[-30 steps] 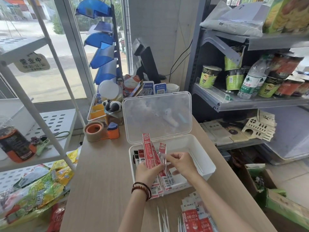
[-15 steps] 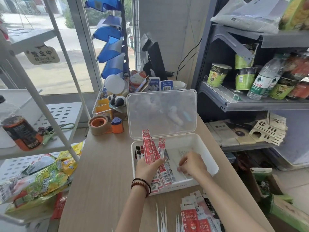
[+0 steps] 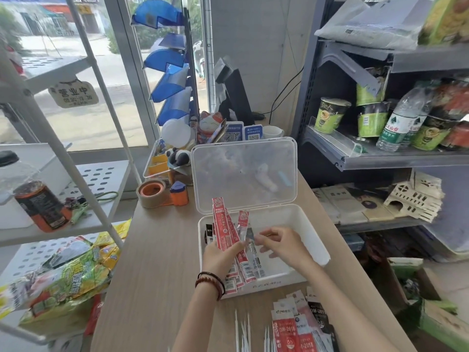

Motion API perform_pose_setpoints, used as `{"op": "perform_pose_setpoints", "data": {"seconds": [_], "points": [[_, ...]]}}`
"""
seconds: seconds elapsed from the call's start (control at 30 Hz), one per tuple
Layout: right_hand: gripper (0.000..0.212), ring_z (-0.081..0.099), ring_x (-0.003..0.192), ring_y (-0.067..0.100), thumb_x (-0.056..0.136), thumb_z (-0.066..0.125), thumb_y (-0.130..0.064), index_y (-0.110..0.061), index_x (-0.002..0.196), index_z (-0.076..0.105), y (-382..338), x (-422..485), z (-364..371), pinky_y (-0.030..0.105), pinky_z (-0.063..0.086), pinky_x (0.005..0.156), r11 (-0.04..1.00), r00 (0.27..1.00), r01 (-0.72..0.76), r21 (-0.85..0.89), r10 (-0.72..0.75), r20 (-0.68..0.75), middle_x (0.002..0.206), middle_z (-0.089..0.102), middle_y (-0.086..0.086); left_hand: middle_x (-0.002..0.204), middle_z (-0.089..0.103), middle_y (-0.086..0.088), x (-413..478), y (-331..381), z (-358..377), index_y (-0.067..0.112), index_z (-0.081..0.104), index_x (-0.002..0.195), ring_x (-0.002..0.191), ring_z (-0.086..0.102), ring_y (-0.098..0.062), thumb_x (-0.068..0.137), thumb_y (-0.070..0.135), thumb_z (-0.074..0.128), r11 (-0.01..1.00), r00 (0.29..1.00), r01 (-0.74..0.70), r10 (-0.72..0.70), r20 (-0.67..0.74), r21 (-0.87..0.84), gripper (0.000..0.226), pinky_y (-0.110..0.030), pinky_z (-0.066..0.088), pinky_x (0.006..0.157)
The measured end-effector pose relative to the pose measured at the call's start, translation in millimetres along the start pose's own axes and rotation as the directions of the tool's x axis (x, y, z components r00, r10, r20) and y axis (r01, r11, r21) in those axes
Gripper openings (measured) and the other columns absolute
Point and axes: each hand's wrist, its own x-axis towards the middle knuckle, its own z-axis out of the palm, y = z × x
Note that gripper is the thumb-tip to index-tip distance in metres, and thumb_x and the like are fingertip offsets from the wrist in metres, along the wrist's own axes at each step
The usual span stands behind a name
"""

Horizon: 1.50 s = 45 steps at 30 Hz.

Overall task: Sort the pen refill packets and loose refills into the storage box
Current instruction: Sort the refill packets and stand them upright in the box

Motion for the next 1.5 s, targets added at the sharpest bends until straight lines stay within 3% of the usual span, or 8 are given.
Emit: {"op": "perform_pose_setpoints", "data": {"seconds": [0.53,0.67,0.8,0.97,1.3,1.4,1.47,1.5], "points": [[0.035,0.074,0.086,0.017,0.077,0.079,-0.014,-0.005,0.108,0.066,-17.7,-12.6,0.8,0.022,0.057,0.069,0.892,0.953,-0.224,0.394,0.116,0.279,0.098,0.075,0.010,0.077,0.072,-0.008,-6.7,3.6,-0.6,0.009,0.068,0.085,0.066,0.068,-0.020,0.075,0.015,0.077,0.999,1.000,-0.019,0.020,0.002,-0.034,0.015,-0.030,0.058,0.064],[0.032,0.073,0.091,0.027,0.084,0.072,-0.009,-0.004,0.114,0.063,-8.3,-0.9,0.0,0.031,0.060,0.073,0.834,0.994,-0.106,0.542,0.076,0.078,0.100,0.074,0.014,0.082,0.073,-0.008,-8.5,2.7,2.0,0.011,0.068,0.088,0.074,0.070,-0.021,0.073,0.019,0.080,0.999,1.000,-0.017,0.016,-0.003,-0.048,0.021,-0.033,0.058,0.072],[0.022,0.072,0.081,0.018,0.084,0.074,-0.013,-0.011,0.106,0.070,6.6,15.7,-11.3,0.022,0.057,0.063,0.986,0.985,-0.018,0.163,0.046,-0.167,0.092,0.074,0.005,0.084,0.072,-0.006,-12.2,1.7,4.3,0.014,0.066,0.089,0.075,0.069,-0.019,0.076,0.018,0.077,1.000,0.999,-0.011,0.010,-0.032,-0.028,0.017,-0.026,0.056,0.067],[0.023,0.069,0.078,0.010,0.071,0.086,-0.015,-0.016,0.089,0.071,26.4,25.5,-3.6,0.029,0.059,0.074,0.904,0.995,-0.100,-0.415,0.103,-0.015,0.083,0.072,-0.002,0.087,0.072,-0.009,-12.0,1.6,3.8,0.013,0.066,0.089,0.081,0.070,-0.024,0.075,0.019,0.078,1.000,0.999,-0.007,0.006,-0.054,-0.023,0.020,-0.031,0.058,0.070],[0.032,0.064,0.090,0.012,0.074,0.082,-0.017,-0.021,0.102,0.067,25.3,28.9,-6.0,0.031,0.053,0.081,0.810,0.974,-0.212,-0.547,0.133,-0.182,0.095,0.068,-0.007,0.080,0.070,-0.005,-10.6,0.6,3.7,0.014,0.063,0.086,0.066,0.066,-0.017,0.078,0.017,0.074,0.999,0.999,0.027,-0.025,-0.046,0.043,0.013,-0.027,0.056,0.061],[0.026,0.064,0.090,0.009,0.084,0.074,-0.016,-0.019,0.109,0.067,10.8,22.5,-4.8,0.021,0.051,0.073,0.985,0.991,-0.084,-0.153,0.066,-0.119,0.098,0.069,-0.007,0.076,0.072,-0.005,-11.1,-0.9,4.5,0.013,0.067,0.082,0.065,0.068,-0.017,0.076,0.018,0.075,0.999,0.999,0.014,-0.012,-0.048,0.029,0.011,-0.025,0.055,0.059],[0.021,0.067,0.097,0.013,0.091,0.066,-0.022,-0.021,0.112,0.066,-3.8,10.5,3.6,0.023,0.053,0.076,0.965,0.990,-0.109,0.239,0.085,0.109,0.105,0.072,-0.005,0.075,0.073,-0.007,-10.7,-1.4,4.2,0.011,0.069,0.081,0.064,0.069,-0.019,0.075,0.020,0.078,1.000,0.999,0.002,-0.002,-0.054,0.001,0.014,-0.027,0.056,0.060],[0.018,0.068,0.100,0.015,0.095,0.061,-0.022,-0.021,0.112,0.067,-6.2,5.8,8.8,0.026,0.055,0.081,0.957,0.982,-0.123,0.264,0.078,0.174,0.106,0.073,-0.004,0.075,0.073,-0.008,-10.7,-1.5,4.2,0.010,0.070,0.082,0.064,0.069,-0.019,0.075,0.021,0.078,1.000,0.999,0.003,-0.003,-0.054,-0.013,0.016,-0.027,0.056,0.061]]}}
